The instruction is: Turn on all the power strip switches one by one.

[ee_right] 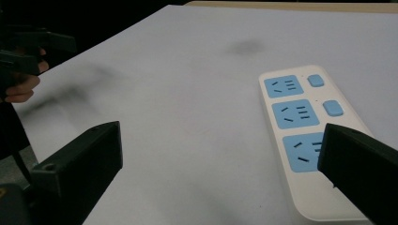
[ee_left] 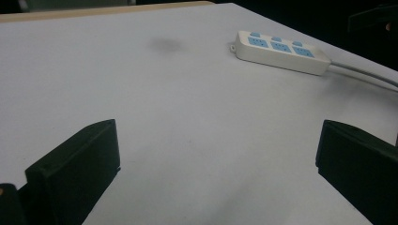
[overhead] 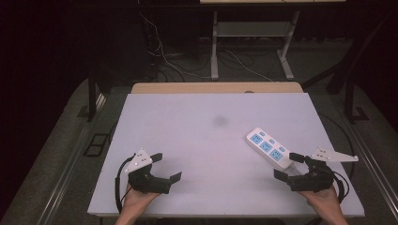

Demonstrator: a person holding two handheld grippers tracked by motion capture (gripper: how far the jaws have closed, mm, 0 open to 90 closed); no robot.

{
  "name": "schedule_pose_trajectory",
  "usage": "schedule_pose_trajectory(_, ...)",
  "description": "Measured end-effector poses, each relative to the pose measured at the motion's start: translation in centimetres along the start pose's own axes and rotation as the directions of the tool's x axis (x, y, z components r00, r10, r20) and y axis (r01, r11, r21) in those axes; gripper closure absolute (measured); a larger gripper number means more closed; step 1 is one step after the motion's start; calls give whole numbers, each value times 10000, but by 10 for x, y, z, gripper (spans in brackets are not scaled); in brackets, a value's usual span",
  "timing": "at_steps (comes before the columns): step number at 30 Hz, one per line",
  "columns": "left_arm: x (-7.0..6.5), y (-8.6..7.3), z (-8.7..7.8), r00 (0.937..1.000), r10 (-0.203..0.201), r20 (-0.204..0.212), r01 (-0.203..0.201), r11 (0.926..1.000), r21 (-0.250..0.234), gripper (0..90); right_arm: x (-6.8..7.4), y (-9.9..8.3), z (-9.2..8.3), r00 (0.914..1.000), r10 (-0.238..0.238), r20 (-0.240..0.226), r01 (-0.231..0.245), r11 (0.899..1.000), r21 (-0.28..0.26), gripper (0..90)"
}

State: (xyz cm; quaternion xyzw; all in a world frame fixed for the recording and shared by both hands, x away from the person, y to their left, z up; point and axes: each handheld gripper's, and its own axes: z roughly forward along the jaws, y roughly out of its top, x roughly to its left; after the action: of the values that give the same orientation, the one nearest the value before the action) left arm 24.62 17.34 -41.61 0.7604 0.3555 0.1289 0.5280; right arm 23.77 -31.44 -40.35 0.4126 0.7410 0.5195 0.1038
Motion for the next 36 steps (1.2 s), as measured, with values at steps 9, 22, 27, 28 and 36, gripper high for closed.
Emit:
schedule_pose_trajectory(9, 0, 0, 1, 10000, -36, 46, 36, 10000, -24, 0, 1, 0, 0, 9999, -6, -155, 8, 9999, 151, 3)
schedule_pose_trajectory(22, -1, -1, 1, 9999, -68, 80, 68, 10000, 8, 0, 3, 1, 4, 9997, -30, -260, 42, 9990, 445, 3)
schedule_pose_trajectory(27, -1, -1, 0, 9999, -118, 39, 118, 9999, 3, 0, 5, 3, 3, 9997, -59, -249, 72, 9985, 545, 3)
schedule_pose_trajectory(28, 0, -1, 0, 9999, -119, 37, 119, 9999, 14, 0, 5, 3, 3, 9997, -93, -247, 106, 9984, 551, 3)
schedule_pose_trajectory(36, 0, -2, -1, 9999, -168, -21, 169, 9999, 7, 0, 1, 8, 2, 9997, -12, -242, 32, 9964, 849, 4)
